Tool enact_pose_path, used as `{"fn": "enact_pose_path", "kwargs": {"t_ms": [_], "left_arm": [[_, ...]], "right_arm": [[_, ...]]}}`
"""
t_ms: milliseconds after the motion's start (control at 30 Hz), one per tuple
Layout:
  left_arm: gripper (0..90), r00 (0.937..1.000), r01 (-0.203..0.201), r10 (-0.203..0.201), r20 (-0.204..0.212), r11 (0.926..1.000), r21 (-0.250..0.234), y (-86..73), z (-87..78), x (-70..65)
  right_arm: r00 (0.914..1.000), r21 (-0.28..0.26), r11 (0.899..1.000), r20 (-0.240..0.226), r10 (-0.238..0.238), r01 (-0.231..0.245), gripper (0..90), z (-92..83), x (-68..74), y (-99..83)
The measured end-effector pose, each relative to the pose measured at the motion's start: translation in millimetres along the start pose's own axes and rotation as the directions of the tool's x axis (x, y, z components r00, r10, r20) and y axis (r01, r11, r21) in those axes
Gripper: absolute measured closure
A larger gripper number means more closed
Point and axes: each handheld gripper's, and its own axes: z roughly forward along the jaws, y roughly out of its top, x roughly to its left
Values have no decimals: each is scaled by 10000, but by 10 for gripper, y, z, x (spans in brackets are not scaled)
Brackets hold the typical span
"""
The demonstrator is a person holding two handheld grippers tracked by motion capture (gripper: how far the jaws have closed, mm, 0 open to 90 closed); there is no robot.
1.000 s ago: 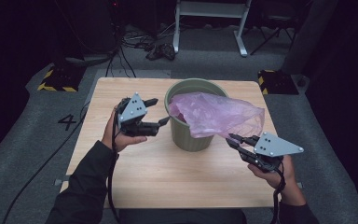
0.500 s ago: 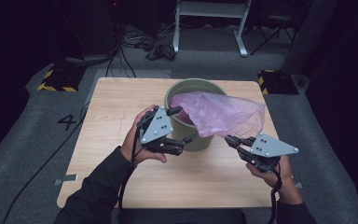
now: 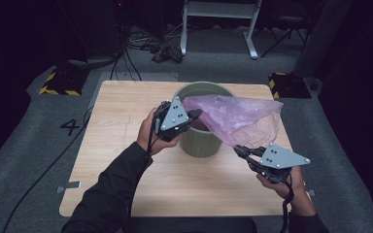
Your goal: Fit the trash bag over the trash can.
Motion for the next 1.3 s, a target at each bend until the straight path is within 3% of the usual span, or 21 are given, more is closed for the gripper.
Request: {"fn": "enact_pose_path", "kwargs": {"t_ms": [67, 133, 233, 333, 433, 533, 600, 733, 767, 800, 833, 867, 933, 1067, 1233, 1300], "left_arm": [[900, 9997, 234, -235, -64, 9997, -81, -17, -16, 36], [856, 9969, 630, -618, 484, 9977, -241, -28, -25, 22], [438, 9933, 493, -480, 1056, 9987, -97, 2, 12, -148], [181, 9934, 114, -86, 1145, 9997, -234, 72, 26, -362], [156, 9907, -221, 319, 1326, 9969, -749, 168, 12, -500], [154, 9845, -533, 666, 1625, 9950, -850, 258, 27, -624], [155, 9819, -615, 759, 1738, 9943, -865, 310, 56, -697], [165, 9926, -632, 670, 1015, 9972, -400, 371, 190, -728], [205, 9946, -652, 674, 787, 9974, -303, 376, 227, -722], [303, 9968, -737, 739, 310, 9973, -59, 379, 276, -708], [369, 9966, -792, 791, 209, 9968, 45, 376, 304, -694], [419, 9965, -815, 813, 173, 9966, 113, 365, 335, -669], [598, 9944, -978, 989, -365, 9947, 313, 345, 389, -615], [846, 9921, -933, 972, -798, 9943, 513, 307, 415, -449], [899, 9930, -277, 346, -1133, 9977, 619, 248, 331, -197], [899, 9902, -126, 215, -1380, 9978, 647, 227, 262, -99]], "right_arm": [[10000, 60, 10000, -58, -43, 43, 863, -4, 10, -24], [10000, 23, 10000, -52, -19, 19, 849, -13, 20, -45], [10000, 6, 10000, -54, 32, -32, 849, -25, 26, -65], [10000, 62, 10000, -81, 21, -20, 850, -13, 27, -72], [9999, 143, 9999, -131, -30, 32, 845, 7, 37, -73], [9999, 204, 9998, -155, -65, 68, 837, 21, 50, -69], [9998, 203, 9998, -177, -77, 81, 834, 25, 52, -67], [9996, 236, 9996, -228, -137, 142, 834, 37, 67, -60], [9996, 238, 9996, -220, -171, 176, 834, 40, 73, -58], [9995, 248, 9995, -262, -200, 206, 834, 40, 79, -56], [9993, 256, 9994, -294, -220, 227, 834, 40, 87, -53], [9993, 258, 9994, -300, -243, 251, 835, 40, 94, -51], [9991, 254, 9992, -313, -296, 304, 840, 35, 106, -46], [9986, 303, 9986, -317, -423, 432, 856, 22, 125, -44], [9974, 402, 9971, -347, -632, 645, 871, -4, 143, -46], [9975, 467, 9969, -347, -616, 632, 871, -12, 141, -51]]}}
